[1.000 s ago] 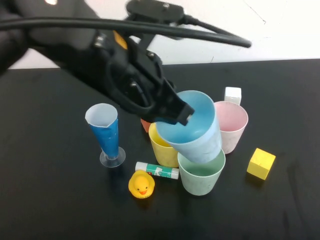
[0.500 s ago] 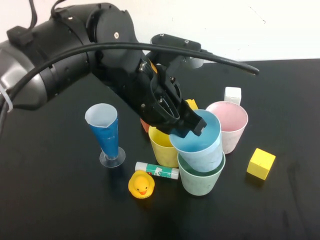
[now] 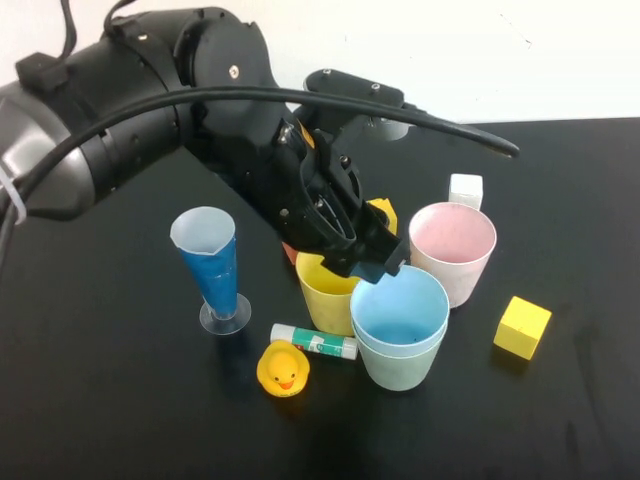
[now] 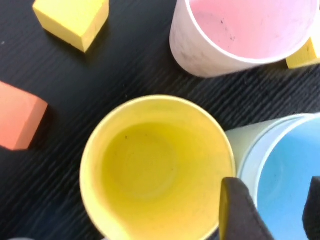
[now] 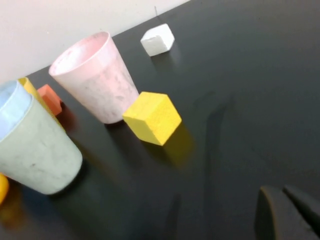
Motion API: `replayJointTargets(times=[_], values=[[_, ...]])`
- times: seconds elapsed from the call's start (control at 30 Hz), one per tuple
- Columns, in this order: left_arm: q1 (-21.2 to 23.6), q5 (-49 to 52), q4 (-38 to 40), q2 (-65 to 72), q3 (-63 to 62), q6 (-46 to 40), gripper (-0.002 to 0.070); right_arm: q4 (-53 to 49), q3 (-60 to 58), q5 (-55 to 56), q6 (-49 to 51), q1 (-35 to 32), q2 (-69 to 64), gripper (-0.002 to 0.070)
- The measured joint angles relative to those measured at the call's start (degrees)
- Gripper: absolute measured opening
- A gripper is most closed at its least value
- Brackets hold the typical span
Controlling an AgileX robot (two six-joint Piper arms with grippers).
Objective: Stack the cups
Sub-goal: Place the blue cup on the green cup, then pick up the yellow cup
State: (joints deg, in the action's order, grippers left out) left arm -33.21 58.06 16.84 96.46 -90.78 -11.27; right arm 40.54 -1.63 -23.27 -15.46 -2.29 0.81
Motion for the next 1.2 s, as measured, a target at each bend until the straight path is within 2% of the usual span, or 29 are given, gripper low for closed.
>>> replayJointTargets(times=[0.07,0.2,0.3,0.5,0.8,1.0,1.2], values=[[0.0,0.68,-0.57,-0.78,0.0,-0.13,0.0233,1.5,0.0,0.0,-0.69,0.0,0.0,-0.0002],[0.0,1.93,-3.08,-4.35,0.0,-1.15,0.0079,4.46,0.22,0.0,-3.37,0.0,0.0,-0.0002],[0.0,1.96,-5.26,-8.86,1.03,-1.68,0.0022,4.98,3.52,-0.45,-7.08,0.0,0.0,-0.0002],[0.0,-1.47,-6.0,-21.25,12.56,-1.68,0.0003,4.02,13.39,-1.98,-12.63,0.0,-4.0,-0.0003],[0.0,-11.91,-7.91,-45.51,39.68,-0.86,0.0002,-6.19,30.61,-14.87,-20.07,0.0,-26.32,-0.0003],[0.0,-16.07,-7.85,-57.64,51.14,4.31,0.0002,-5.12,40.83,-21.16,-29.74,0.0,-38.17,-0.0003],[0.0,-20.84,-7.85,-65.06,58.85,5.61,0.0002,-1.67,49.86,-27.11,-37.87,0.77,-49.21,-0.0003]])
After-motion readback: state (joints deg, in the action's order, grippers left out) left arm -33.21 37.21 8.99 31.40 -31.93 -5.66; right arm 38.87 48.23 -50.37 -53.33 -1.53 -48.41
